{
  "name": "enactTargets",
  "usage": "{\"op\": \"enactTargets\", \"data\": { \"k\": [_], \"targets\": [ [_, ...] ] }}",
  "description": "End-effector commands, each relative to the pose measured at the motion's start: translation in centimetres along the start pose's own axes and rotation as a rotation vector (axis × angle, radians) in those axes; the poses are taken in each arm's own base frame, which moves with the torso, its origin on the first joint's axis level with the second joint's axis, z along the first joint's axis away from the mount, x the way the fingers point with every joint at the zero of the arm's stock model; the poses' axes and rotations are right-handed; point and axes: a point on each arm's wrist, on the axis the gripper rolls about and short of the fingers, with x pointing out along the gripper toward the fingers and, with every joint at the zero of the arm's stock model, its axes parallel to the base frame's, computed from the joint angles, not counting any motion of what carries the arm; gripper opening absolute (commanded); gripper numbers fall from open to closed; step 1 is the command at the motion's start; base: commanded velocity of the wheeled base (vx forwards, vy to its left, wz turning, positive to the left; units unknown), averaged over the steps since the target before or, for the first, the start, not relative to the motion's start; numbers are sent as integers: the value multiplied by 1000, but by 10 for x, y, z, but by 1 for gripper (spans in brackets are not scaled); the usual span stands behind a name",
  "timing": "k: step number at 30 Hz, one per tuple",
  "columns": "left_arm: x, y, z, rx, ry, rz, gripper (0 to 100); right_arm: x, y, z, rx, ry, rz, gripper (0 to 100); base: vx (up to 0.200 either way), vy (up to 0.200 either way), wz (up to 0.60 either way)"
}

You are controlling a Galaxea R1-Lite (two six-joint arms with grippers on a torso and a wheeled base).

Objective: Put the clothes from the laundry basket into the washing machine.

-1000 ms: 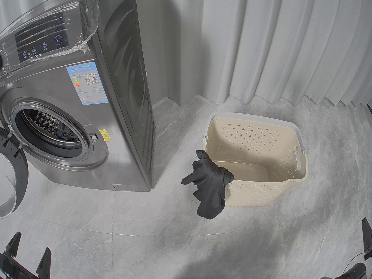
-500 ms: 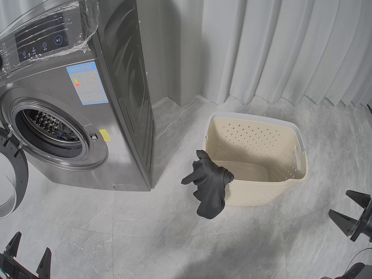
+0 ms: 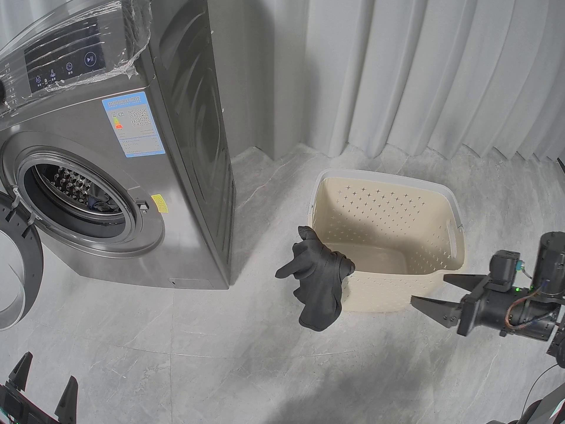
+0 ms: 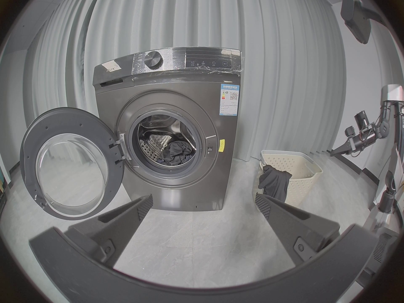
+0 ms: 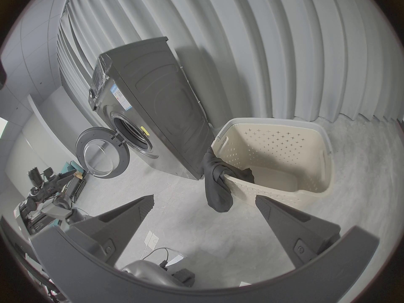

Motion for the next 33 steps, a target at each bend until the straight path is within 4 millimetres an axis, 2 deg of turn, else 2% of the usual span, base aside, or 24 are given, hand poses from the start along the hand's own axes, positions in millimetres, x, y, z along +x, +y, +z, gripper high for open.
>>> {"op": "enactTargets", "data": {
  "k": [1, 12, 20, 33],
  "targets": [
    [0, 0, -5, -2, 6, -1, 100, 64, -2, -12, 6, 64, -5, 100, 0, 0, 0],
    [0, 0, -5, -2, 6, -1, 100, 116, -12, -14, -6, 27, -45, 100, 0, 0, 0],
    [0, 0, -5, -2, 6, -1, 100, 136, -15, -11, -11, 12, -64, 100, 0, 0, 0],
    [0, 0, -5, -2, 6, -1, 100, 172, -21, -21, -9, 29, -84, 100, 0, 0, 0]
  ]
}}
